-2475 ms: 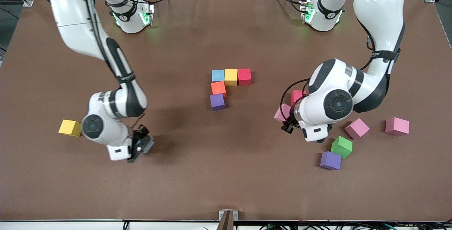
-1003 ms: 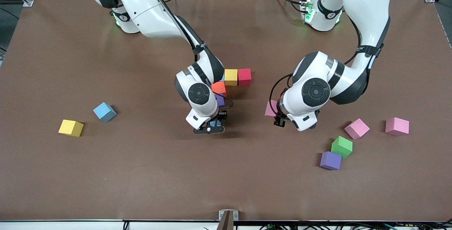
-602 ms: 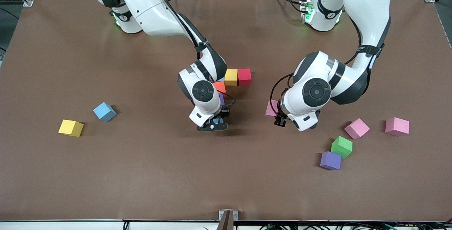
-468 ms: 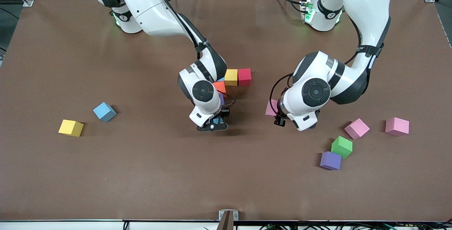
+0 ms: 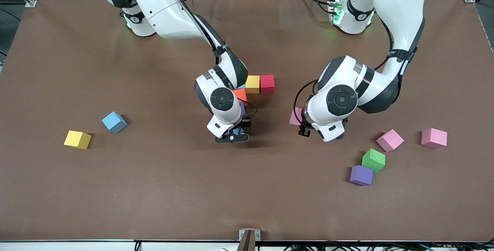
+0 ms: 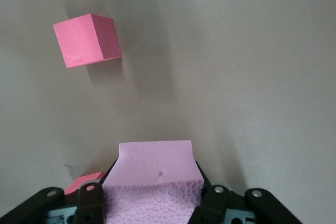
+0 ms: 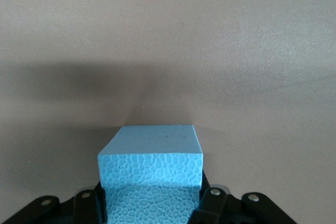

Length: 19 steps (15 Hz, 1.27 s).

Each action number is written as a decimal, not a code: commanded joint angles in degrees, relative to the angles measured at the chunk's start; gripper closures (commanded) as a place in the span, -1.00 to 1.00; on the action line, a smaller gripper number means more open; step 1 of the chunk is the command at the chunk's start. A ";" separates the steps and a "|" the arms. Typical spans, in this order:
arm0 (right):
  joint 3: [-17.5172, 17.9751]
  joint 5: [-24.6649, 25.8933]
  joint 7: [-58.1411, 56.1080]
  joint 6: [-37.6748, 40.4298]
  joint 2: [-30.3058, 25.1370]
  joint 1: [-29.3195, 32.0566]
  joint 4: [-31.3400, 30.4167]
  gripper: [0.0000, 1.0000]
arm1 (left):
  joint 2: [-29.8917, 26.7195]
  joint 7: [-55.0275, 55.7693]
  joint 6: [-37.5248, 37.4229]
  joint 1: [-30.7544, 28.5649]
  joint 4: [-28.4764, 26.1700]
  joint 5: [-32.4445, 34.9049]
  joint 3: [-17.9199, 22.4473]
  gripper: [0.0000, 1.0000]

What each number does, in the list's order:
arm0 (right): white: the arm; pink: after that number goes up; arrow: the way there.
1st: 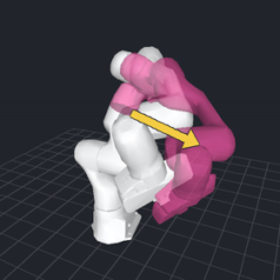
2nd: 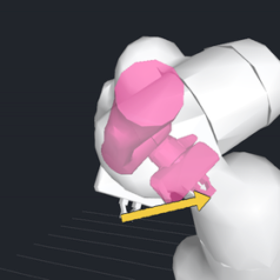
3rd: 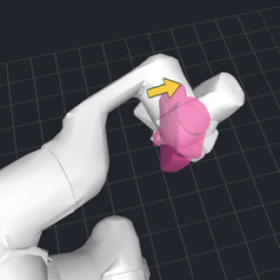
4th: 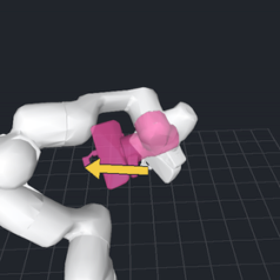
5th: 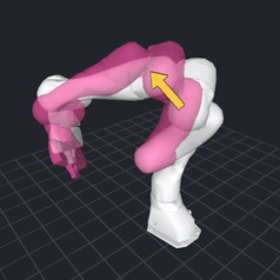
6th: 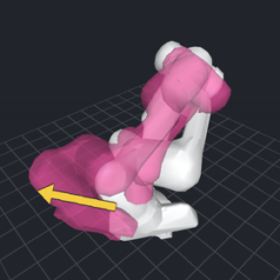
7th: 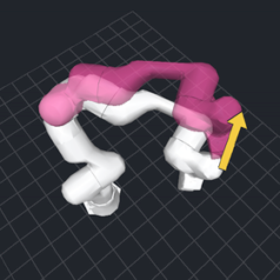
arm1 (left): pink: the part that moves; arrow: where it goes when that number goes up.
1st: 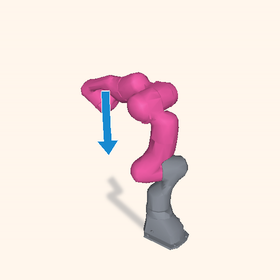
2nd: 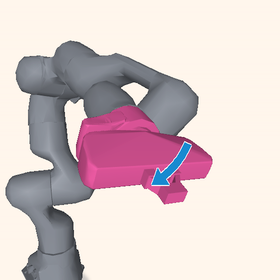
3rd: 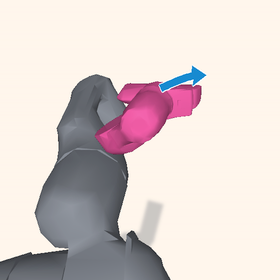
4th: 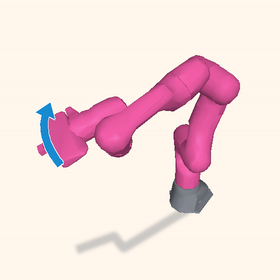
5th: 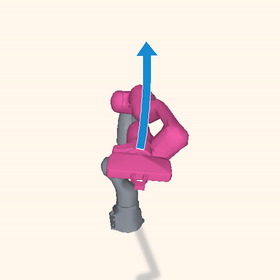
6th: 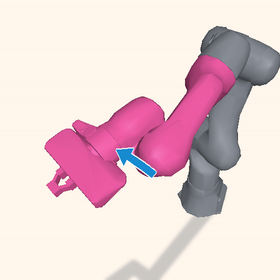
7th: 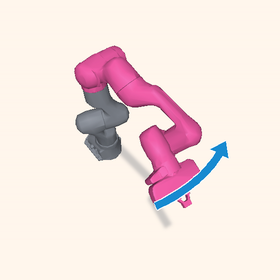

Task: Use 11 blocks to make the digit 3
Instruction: 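Carry the cyan cube below the purple cube and release with the right gripper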

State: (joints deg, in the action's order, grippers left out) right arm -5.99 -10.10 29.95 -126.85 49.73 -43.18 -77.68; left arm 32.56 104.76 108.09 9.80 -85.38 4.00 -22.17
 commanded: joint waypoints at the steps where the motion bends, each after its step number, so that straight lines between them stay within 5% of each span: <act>1: 0.19 -0.88 2.90 0.63 0.19 -1.12 -4.76 0.59 | -1.10 -0.26 -0.43 0.13 -0.84 1.10 0.03 0.94; 19: 1.86 -1.15 5.12 0.29 0.19 -1.30 -4.50 0.56 | -1.10 -0.26 -0.43 0.31 -0.67 1.10 0.02 0.94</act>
State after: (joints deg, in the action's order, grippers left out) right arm -5.57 -10.09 33.62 -125.79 49.07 -43.76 -78.70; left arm 32.56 104.76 108.09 9.83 -85.39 4.02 -22.21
